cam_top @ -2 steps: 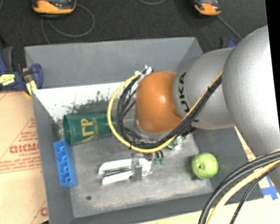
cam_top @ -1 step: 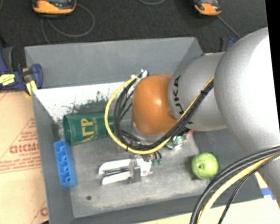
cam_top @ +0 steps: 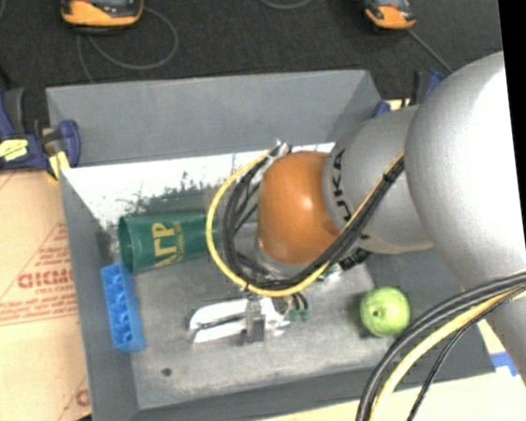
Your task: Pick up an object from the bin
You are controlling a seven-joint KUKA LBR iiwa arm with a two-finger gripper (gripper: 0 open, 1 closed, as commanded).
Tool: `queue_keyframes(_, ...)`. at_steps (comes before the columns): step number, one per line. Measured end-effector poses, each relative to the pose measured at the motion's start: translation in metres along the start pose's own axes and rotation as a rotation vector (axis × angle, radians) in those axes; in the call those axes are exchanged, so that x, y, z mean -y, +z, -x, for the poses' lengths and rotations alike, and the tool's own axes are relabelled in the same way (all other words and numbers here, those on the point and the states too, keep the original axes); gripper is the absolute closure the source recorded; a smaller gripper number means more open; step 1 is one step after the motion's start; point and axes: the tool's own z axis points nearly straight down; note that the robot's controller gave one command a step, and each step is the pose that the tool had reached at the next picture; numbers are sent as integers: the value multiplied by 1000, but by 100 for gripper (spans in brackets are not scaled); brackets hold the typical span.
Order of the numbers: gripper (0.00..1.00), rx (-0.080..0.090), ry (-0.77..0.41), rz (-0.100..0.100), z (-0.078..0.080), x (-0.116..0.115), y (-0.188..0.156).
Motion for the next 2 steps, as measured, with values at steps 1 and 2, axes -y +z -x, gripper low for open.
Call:
queue_keyframes(1, 100, 0, 0, 0, 0, 0, 0)
queue_keyframes(2, 100, -1, 0, 0, -1, 0, -4)
